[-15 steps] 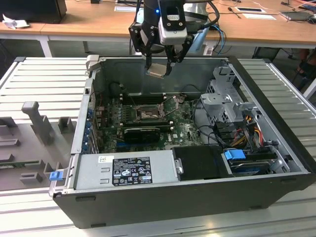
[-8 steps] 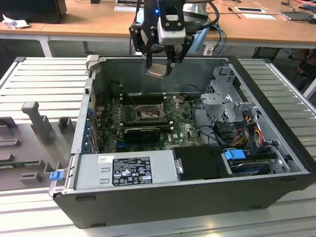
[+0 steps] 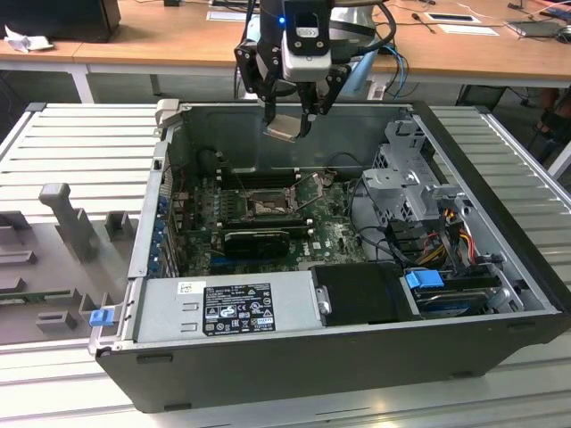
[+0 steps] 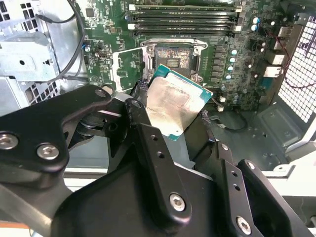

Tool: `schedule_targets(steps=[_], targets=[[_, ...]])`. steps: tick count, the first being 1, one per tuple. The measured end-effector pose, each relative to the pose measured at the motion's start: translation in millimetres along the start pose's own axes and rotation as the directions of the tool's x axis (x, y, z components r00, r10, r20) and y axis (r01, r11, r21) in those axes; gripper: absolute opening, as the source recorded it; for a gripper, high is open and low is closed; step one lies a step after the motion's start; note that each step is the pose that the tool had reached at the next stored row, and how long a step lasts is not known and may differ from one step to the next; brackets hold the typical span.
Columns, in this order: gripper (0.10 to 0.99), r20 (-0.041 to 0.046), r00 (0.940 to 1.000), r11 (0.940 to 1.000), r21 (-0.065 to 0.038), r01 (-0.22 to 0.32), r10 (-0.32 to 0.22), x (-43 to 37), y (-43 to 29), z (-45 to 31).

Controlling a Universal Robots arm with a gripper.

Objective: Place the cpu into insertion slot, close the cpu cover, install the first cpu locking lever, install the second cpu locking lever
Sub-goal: 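Place the cpu into insertion slot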

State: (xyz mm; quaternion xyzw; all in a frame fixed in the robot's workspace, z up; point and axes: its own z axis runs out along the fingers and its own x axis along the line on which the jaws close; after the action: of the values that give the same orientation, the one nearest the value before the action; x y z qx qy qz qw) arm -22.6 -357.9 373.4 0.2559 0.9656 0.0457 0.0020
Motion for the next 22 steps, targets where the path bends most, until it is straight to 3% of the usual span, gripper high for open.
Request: schedule_targets(steps=[22], targets=[[0.541,0.0085,0.9953,0.9954,-0.002,-0.096,0.096,0.0,-0.1,1.1]])
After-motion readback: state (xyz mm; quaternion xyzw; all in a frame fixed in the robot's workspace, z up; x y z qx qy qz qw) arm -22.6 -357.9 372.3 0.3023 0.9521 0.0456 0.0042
